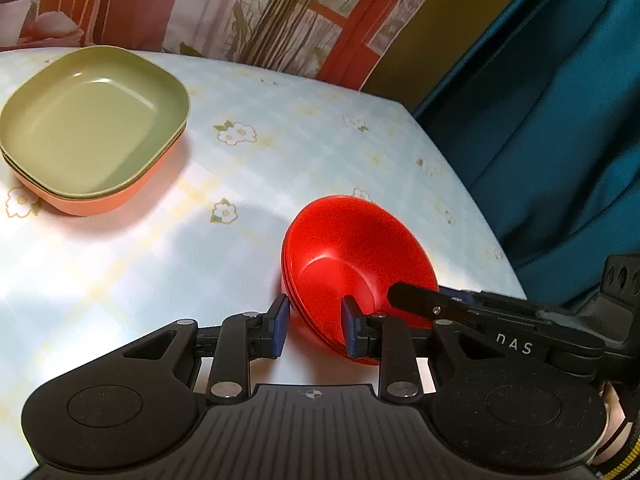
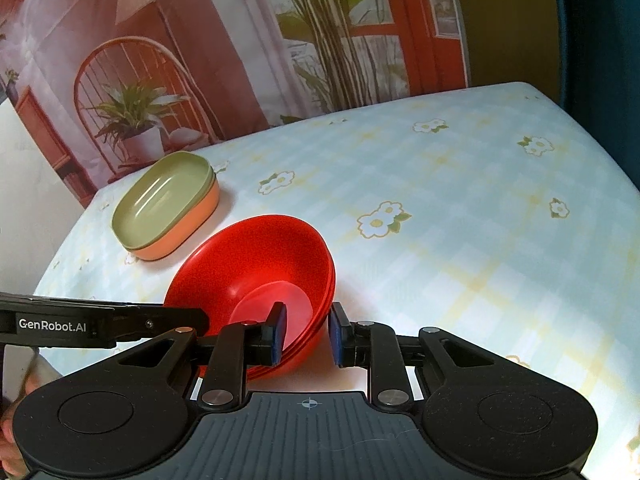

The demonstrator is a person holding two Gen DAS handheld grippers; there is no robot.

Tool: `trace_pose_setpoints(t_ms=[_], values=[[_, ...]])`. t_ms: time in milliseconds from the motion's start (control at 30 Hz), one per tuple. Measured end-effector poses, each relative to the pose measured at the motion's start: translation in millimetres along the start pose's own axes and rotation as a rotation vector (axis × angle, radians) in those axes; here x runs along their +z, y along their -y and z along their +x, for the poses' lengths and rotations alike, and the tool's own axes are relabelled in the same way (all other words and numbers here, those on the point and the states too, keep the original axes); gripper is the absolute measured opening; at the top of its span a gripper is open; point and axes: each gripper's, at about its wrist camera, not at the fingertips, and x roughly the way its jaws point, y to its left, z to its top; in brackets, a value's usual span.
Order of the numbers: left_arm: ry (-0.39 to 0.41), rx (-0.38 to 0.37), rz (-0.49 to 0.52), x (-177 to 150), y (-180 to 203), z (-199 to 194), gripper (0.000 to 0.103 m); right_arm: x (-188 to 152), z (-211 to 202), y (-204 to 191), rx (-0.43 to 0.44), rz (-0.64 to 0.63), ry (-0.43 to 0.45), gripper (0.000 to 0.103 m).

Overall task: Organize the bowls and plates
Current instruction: 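Lift the stacked red bowls with the left tool over the plate stack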

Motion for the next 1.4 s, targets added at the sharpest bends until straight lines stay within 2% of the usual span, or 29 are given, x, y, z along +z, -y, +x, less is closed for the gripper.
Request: trace_pose_setpoints(t_ms=[400,667,1133,1400], values=[[0.021,-0.008,0.003,0,-2,-3,0.027,-8,-1,4,-0.013,0.091,0.055,0.018],[0.042,-0.007,0.014,1,0,-13,0.027,-8,-3,1,-0.009,0.099,0.070,0.018],[0.109,0.004,0.019,16,-9,-43,0.027,16,-6,-21,0.028,0.075,0.090,0.018],[0.166,0.026,-0.007,30,-24,-61,0.027,41,5,-48,0.060,0.026,0.086,0.018]])
